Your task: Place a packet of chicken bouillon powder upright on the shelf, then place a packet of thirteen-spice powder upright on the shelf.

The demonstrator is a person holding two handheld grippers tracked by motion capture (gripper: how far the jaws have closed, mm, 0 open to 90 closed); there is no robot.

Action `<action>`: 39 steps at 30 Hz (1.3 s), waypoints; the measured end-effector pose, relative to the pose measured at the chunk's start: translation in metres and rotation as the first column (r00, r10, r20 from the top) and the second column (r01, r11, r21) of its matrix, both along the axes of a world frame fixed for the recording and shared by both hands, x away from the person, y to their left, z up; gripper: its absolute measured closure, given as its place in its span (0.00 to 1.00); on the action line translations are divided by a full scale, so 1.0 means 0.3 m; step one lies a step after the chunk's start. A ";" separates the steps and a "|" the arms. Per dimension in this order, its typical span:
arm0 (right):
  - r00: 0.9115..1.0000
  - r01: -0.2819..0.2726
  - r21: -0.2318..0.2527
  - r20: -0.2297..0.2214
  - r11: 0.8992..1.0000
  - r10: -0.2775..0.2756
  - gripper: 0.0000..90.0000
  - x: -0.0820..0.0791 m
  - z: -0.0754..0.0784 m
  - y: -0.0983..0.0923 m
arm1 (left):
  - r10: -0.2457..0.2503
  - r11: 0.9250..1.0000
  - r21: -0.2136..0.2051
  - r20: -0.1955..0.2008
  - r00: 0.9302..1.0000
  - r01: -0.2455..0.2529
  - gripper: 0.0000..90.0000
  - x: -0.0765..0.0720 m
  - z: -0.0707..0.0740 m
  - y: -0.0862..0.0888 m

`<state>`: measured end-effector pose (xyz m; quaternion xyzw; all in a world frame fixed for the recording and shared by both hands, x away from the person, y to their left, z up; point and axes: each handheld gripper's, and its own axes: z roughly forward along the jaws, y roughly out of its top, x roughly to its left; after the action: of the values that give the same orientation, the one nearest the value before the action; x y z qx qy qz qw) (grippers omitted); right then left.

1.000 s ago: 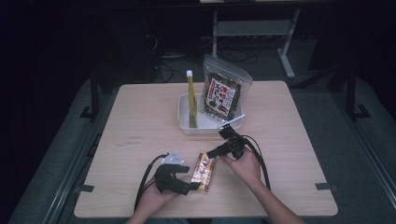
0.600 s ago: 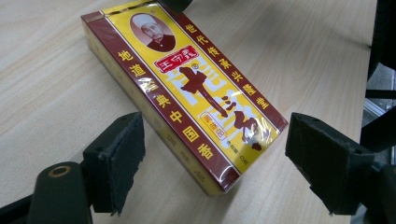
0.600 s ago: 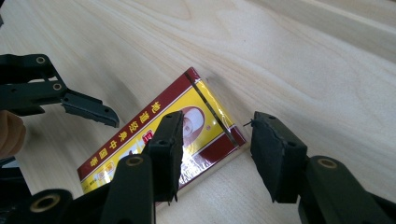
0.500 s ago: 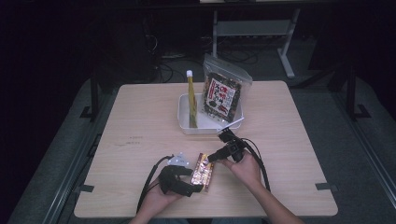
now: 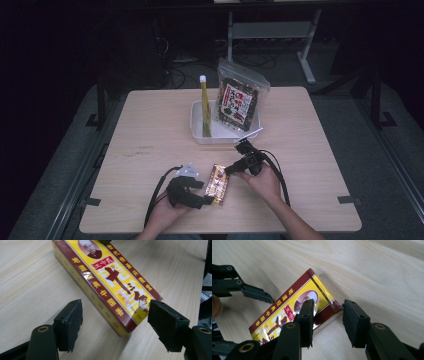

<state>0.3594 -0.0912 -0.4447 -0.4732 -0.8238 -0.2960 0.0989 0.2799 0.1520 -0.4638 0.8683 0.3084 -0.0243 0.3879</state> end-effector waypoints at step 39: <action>0.985 -0.173 0.006 0.027 0.985 0.173 0.77 -0.178 -0.004 -0.006 | 0.014 0.999 -0.039 0.057 0.998 -0.011 0.25 -0.015 0.045 0.029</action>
<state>0.3060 -0.0931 -0.4459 -0.3956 -0.8617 -0.2960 0.1153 0.2753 0.1608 -0.4504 0.8591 0.3020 -0.0027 0.4133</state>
